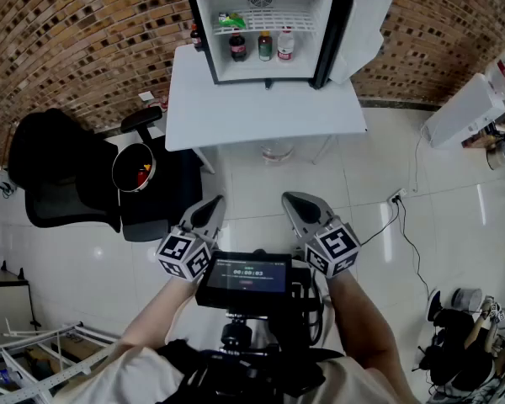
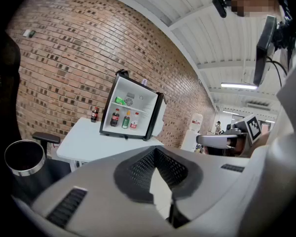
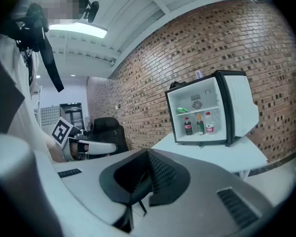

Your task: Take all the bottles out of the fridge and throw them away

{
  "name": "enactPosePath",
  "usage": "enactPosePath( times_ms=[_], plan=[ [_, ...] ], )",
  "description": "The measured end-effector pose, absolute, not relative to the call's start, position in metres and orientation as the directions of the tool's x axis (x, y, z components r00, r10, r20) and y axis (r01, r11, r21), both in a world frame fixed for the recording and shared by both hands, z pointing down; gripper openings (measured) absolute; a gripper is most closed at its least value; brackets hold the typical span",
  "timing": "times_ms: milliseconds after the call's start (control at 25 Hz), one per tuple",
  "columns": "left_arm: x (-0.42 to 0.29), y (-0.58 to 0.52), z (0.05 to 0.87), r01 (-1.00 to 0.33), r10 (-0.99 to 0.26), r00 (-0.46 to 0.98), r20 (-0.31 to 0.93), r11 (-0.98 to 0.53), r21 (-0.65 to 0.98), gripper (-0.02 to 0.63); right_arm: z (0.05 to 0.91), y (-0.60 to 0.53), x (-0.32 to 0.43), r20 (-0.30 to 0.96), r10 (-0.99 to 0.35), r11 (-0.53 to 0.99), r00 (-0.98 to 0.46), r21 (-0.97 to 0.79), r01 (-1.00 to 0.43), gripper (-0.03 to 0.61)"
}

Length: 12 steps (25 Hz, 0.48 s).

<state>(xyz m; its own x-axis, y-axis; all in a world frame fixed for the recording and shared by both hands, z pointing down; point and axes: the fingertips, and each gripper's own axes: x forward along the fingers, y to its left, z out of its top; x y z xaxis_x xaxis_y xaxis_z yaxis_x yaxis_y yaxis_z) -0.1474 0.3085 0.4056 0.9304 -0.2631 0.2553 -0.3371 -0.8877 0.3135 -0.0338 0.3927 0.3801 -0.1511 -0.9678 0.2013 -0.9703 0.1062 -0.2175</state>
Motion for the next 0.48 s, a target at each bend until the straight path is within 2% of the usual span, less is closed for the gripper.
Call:
enactPosePath(
  times_ms=[480],
  plan=[
    [-0.139, 0.289, 0.412, -0.305, -0.237, 0.942, 0.236, -0.900, 0.312, 0.012, 0.385, 0.373, -0.024, 0.210, -0.969, 0.087, -0.133, -0.212, -0.973, 0.003]
  ],
)
